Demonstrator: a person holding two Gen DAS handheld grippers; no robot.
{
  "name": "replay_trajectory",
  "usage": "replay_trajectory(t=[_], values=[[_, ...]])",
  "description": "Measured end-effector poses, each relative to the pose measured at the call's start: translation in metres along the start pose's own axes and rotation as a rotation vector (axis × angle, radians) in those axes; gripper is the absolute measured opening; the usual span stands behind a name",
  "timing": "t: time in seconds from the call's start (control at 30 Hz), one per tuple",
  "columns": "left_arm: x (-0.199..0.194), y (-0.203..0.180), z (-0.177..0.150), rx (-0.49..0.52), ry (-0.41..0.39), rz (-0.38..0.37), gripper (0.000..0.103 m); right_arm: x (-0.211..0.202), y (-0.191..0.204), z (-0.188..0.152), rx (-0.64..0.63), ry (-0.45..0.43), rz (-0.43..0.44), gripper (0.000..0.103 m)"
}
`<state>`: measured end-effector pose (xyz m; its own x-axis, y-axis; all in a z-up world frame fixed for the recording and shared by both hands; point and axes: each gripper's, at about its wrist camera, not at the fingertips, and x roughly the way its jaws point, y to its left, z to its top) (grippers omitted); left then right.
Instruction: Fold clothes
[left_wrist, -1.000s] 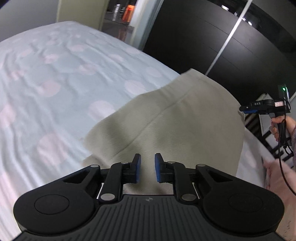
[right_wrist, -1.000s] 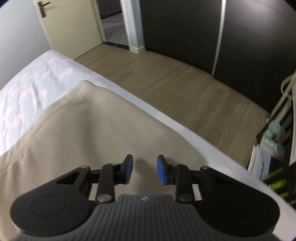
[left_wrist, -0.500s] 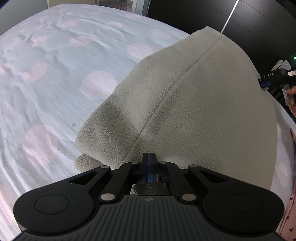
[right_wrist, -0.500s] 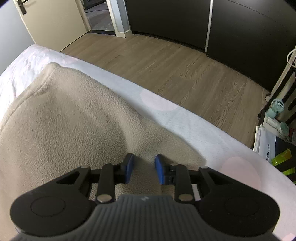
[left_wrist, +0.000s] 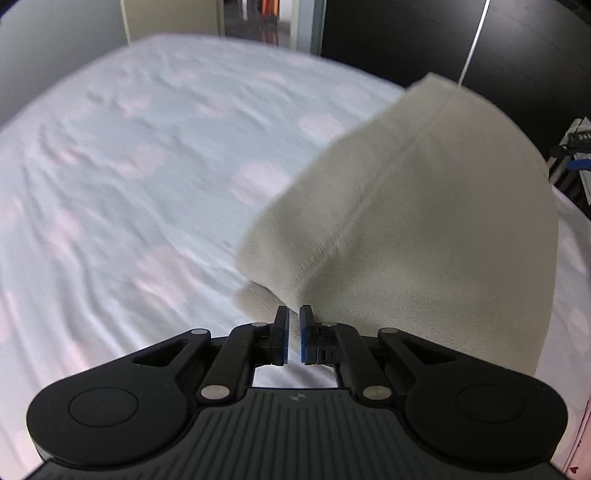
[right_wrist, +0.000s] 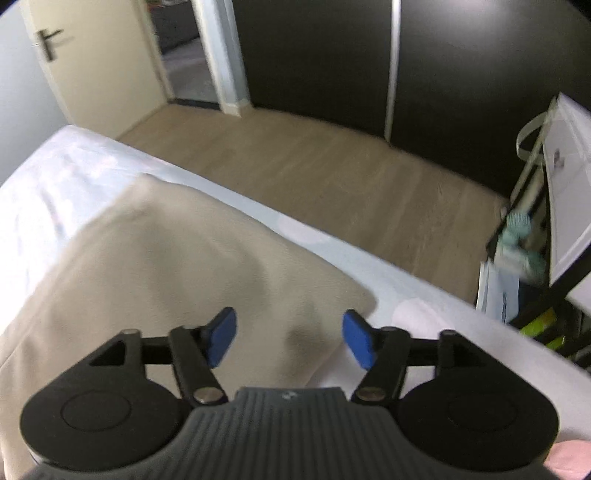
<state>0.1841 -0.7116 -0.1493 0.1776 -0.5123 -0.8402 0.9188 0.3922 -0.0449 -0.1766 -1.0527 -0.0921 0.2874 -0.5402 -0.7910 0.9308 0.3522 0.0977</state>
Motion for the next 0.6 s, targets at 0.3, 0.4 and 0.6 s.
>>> replay_trajectory(t=[0.3, 0.4, 0.6], values=[[-0.12, -0.025, 0.011, -0.043, -0.316, -0.027, 0.045, -0.142, 0.056, -0.044, -0.096, -0.282, 0.015, 0.1], [-0.151, -0.041, 0.009, -0.029, -0.421, -0.019, 0.05, -0.193, 0.07, -0.073, -0.096, -0.369, 0.049, 0.1], [-0.195, -0.077, -0.003, 0.011, -0.528, -0.012, 0.059, -0.263, 0.085, -0.133, -0.064, -0.463, 0.084, 0.102]])
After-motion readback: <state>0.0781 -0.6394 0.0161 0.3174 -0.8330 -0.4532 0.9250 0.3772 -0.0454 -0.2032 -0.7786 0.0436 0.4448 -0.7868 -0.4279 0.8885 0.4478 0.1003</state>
